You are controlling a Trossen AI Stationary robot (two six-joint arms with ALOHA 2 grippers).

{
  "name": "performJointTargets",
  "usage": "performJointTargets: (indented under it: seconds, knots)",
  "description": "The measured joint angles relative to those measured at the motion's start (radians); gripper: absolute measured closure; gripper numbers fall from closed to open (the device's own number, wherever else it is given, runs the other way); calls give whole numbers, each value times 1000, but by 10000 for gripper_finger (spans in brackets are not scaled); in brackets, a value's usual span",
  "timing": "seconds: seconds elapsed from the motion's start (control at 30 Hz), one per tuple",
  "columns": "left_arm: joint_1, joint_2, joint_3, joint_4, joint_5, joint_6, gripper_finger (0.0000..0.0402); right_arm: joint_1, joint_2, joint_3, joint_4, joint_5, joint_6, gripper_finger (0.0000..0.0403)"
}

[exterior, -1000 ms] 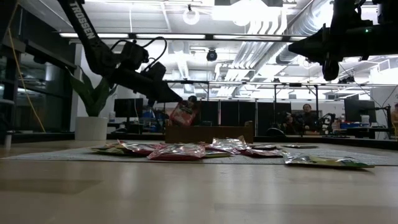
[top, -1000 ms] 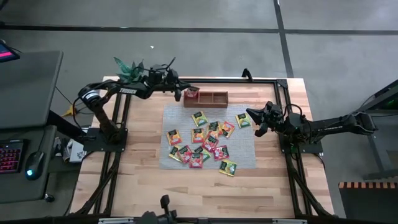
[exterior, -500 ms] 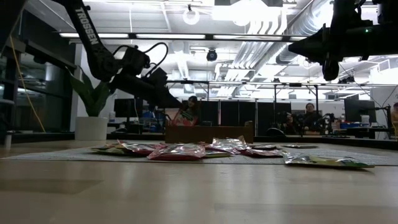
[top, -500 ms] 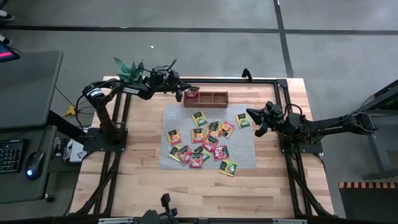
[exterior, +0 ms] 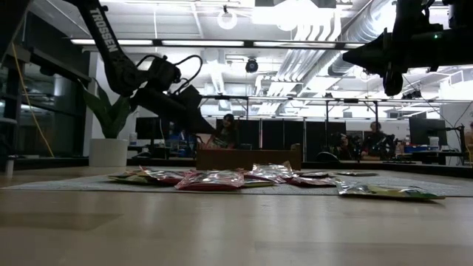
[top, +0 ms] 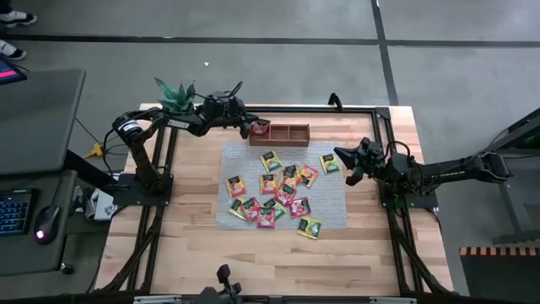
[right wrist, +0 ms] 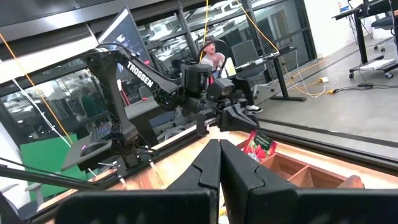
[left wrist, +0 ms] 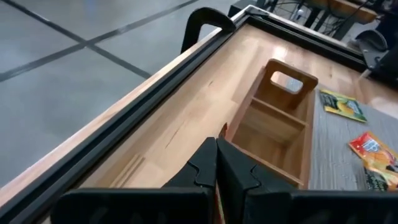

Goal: Pick & Place Tea
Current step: Put the red tea bag into the left section of the wooden organizer

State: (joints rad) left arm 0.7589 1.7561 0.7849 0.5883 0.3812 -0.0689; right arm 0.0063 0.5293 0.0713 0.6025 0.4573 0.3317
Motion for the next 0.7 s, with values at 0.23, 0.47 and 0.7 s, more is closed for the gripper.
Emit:
performJointTargets:
  seconds: [0.23, 0.47, 0.7]
  knots:
    - [0, 0, 0, 3, 8, -6, 400, 0, 0, 0, 0, 0, 0, 402]
    - [0, 0, 0, 6, 27, -4, 346, 0, 0, 0, 0, 0, 0, 402]
    - [0, 0, 0, 44, 28, -16, 256, 0, 0, 0, 0, 0, 0, 402]
